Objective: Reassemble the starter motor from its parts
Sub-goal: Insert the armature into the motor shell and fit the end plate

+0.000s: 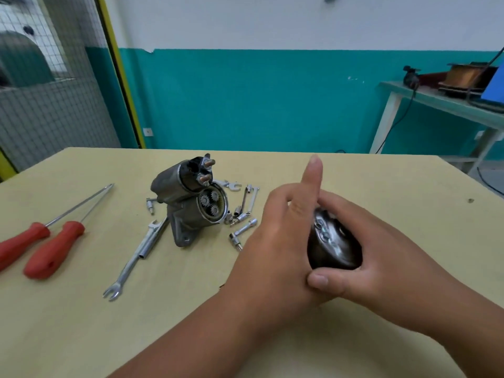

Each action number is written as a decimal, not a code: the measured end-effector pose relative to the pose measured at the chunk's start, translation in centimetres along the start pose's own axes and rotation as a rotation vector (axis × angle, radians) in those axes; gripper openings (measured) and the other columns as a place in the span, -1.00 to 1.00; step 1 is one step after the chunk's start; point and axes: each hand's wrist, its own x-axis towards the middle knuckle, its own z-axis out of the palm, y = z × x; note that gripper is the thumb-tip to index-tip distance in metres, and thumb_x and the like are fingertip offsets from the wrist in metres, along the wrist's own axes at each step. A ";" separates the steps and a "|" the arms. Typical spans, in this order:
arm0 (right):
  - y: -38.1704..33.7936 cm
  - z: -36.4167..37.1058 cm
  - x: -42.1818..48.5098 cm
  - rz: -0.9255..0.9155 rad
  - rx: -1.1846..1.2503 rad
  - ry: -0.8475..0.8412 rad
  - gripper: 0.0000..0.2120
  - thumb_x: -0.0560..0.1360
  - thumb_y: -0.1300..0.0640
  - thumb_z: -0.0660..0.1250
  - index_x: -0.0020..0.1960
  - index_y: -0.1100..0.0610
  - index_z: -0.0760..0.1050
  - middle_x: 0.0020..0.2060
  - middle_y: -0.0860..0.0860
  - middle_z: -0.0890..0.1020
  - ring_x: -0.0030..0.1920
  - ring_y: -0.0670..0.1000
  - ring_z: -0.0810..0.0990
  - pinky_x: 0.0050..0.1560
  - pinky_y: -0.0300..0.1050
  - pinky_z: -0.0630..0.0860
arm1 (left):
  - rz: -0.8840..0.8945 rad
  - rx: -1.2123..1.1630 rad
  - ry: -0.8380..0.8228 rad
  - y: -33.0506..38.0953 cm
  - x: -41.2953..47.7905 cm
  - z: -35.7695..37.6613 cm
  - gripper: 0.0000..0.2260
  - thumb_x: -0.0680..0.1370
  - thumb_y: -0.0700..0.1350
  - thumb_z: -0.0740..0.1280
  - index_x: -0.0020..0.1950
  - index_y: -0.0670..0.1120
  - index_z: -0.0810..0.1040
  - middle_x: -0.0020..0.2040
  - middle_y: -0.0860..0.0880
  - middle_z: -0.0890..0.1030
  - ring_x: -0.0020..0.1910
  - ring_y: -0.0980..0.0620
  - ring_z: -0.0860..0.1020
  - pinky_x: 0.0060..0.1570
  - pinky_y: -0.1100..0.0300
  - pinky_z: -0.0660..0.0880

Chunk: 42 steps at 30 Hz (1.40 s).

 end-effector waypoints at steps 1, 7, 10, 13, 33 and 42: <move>0.0 0.0 0.0 -0.007 0.006 -0.009 -0.09 0.25 -0.50 0.45 0.53 -0.46 0.19 0.38 -0.36 0.50 0.35 -0.23 0.52 0.28 0.02 0.51 | 0.005 -0.001 -0.004 -0.1 0.0 -0.1 0.21 0.39 0.04 0.61 0.60 0.53 -0.29 0.42 0.15 0.27 0.24 0.11 0.53 0.22 -0.07 0.63; 0.0 0.2 0.0 0.003 0.151 0.095 -0.36 0.25 -0.33 0.48 0.32 -0.36 0.46 0.13 -0.29 0.68 0.10 -0.21 0.68 -0.02 -0.15 0.57 | 0.044 0.016 -0.020 0.4 0.4 -0.8 0.17 0.41 0.05 0.66 0.57 0.60 -0.20 0.62 0.00 0.13 0.43 0.00 0.48 0.23 -0.18 0.63; 0.6 -0.3 0.0 0.035 0.317 0.178 -0.40 0.23 -0.20 0.48 0.28 -0.27 0.56 0.08 -0.12 0.72 0.04 -0.02 0.73 -0.07 -0.03 0.66 | 0.026 0.035 -0.059 1.5 1.0 -2.2 0.01 0.44 0.18 0.60 0.63 0.54 -0.05 0.63 0.10 0.14 0.47 0.16 0.40 0.31 -0.10 0.60; 1.2 -1.0 0.2 0.099 0.471 0.263 -0.45 0.23 -0.17 0.46 0.23 -0.21 0.61 0.00 -0.09 0.71 -0.03 0.12 0.75 -0.27 0.00 0.69 | 0.061 0.151 0.014 2.0 2.0 -5.2 -0.21 0.50 0.24 0.47 0.67 0.29 0.21 0.54 0.07 0.32 0.46 0.15 0.39 0.35 -0.03 0.56; 3.9 -0.8 1.1 0.227 0.823 0.464 -0.69 0.44 -0.04 0.38 0.18 -0.15 0.63 0.03 0.03 0.71 -0.06 0.12 0.74 -0.28 0.01 0.67 | -0.270 0.224 0.021 -7.5 0.8 -13.4 -0.45 0.34 -0.04 0.73 0.14 0.33 0.52 0.07 0.38 0.64 0.09 0.34 0.61 -0.07 0.47 0.49; 1.3 0.4 -0.3 -0.262 0.432 0.395 -0.48 0.29 0.10 0.44 0.22 -0.16 0.48 0.20 0.07 0.60 0.16 0.21 0.62 0.04 0.35 0.64 | -0.187 0.045 -0.120 -4.6 1.3 -12.5 -0.51 0.22 0.25 0.56 0.12 0.31 0.56 0.03 0.29 0.69 0.06 0.21 0.67 0.02 0.37 0.57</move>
